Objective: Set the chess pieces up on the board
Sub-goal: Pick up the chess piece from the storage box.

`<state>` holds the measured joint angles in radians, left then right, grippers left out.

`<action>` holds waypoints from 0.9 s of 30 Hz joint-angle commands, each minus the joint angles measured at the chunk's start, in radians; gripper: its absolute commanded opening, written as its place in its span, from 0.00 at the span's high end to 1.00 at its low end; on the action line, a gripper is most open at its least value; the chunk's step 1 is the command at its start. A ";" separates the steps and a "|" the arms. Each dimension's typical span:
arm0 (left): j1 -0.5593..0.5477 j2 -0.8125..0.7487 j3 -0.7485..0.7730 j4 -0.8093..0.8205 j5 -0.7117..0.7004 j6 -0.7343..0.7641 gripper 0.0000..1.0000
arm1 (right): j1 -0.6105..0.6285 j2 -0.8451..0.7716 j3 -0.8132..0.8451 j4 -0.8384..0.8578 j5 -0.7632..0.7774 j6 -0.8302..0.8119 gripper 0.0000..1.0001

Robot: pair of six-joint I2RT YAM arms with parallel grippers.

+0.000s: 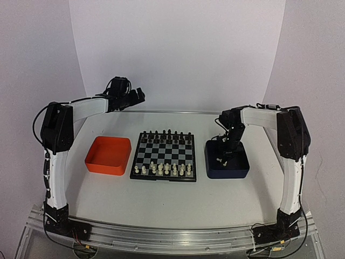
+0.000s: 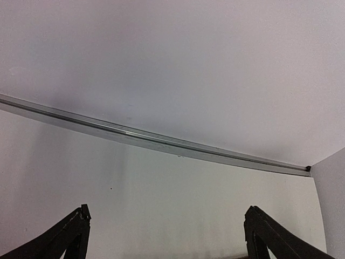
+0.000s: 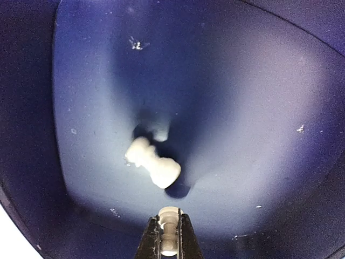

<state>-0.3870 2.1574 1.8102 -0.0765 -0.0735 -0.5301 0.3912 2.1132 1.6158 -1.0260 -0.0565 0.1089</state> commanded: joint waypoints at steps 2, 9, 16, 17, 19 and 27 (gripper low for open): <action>0.005 -0.084 -0.014 0.023 0.033 -0.011 0.01 | 0.000 -0.055 0.064 -0.034 -0.009 -0.003 1.00; 0.004 -0.113 -0.030 0.034 0.196 0.067 0.01 | -0.001 -0.127 0.134 -0.065 -0.029 -0.047 1.00; -0.039 -0.222 -0.125 0.006 0.392 0.202 0.02 | 0.007 -0.124 0.274 -0.096 -0.203 -0.013 1.00; -0.051 -0.253 -0.166 0.010 0.388 0.205 0.01 | 0.018 -0.120 0.304 -0.100 -0.199 -0.009 1.00; -0.074 -0.311 -0.248 0.032 0.364 0.192 0.00 | 0.052 -0.113 0.356 -0.106 -0.169 -0.020 1.00; -0.084 -0.501 -0.503 0.023 0.248 0.063 0.00 | 0.308 0.045 0.631 -0.141 -0.106 -0.083 1.00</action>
<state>-0.4873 1.7559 1.4040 -0.0689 0.2394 -0.4099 0.5491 2.0610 2.1281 -1.1284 -0.1835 0.0751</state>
